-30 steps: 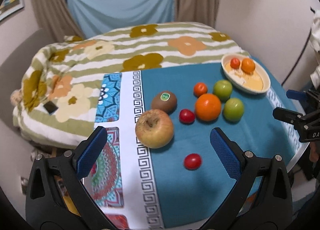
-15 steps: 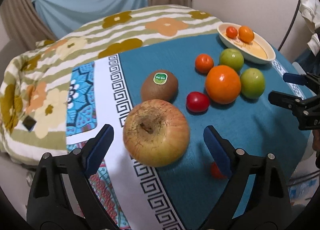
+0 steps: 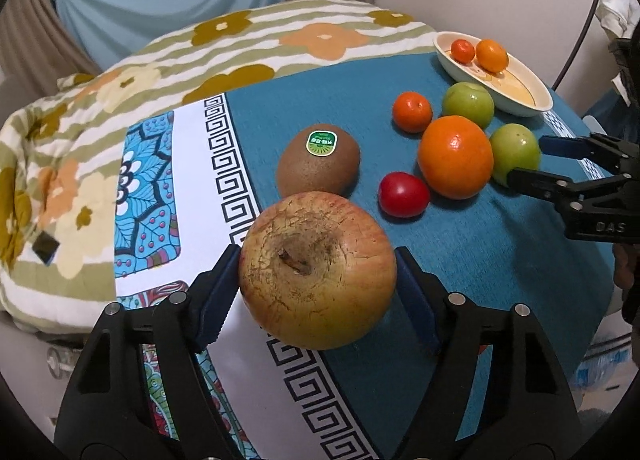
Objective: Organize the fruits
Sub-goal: 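Grasp the large apple with the left tool while the right tool grasps a green apple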
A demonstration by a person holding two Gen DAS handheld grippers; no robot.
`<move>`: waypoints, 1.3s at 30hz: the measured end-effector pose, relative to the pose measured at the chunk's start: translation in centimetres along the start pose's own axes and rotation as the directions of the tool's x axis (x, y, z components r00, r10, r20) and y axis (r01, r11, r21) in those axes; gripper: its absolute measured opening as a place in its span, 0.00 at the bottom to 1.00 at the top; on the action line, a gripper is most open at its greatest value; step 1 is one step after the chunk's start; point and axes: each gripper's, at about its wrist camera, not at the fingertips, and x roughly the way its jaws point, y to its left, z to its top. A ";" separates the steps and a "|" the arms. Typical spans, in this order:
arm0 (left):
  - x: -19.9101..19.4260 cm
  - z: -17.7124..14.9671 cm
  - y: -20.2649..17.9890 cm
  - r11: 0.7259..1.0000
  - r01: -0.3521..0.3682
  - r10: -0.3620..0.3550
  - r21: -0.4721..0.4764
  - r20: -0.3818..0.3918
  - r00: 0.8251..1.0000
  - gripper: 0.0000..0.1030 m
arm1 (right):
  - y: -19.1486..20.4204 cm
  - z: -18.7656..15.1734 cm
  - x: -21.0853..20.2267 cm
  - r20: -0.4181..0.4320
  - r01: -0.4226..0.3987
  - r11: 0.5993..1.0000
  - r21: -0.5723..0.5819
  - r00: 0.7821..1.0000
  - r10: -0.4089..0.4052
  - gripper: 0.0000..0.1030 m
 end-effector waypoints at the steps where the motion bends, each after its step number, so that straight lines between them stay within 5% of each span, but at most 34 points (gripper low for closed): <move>1: 0.0 0.0 0.0 1.000 0.001 -0.001 0.000 -0.001 1.000 0.77 | 0.1 0.1 0.2 -0.005 -0.003 1.000 -0.002 1.000 0.003 0.71; 10: -0.5 -0.6 0.6 1.000 -0.013 0.013 -0.015 -0.015 1.000 0.77 | 0.4 0.6 0.6 -0.001 -0.001 1.000 -0.011 1.000 0.001 0.67; 17: -1.0 -1.2 1.0 0.999 -0.038 0.037 -0.034 -0.020 0.999 0.77 | 0.5 0.5 1.1 -0.010 0.000 0.999 -0.037 1.000 0.000 0.49; 30: -4.9 -0.8 0.8 0.996 -0.059 0.061 -0.067 0.028 0.998 0.77 | -0.2 0.8 -3.0 0.020 -0.043 0.999 -0.002 0.999 0.043 0.49; 39: -9.1 2.6 -1.2 0.994 -0.079 0.086 -0.076 0.092 0.992 0.77 | -2.3 2.3 -7.4 0.053 -0.079 0.996 0.030 0.996 0.077 0.49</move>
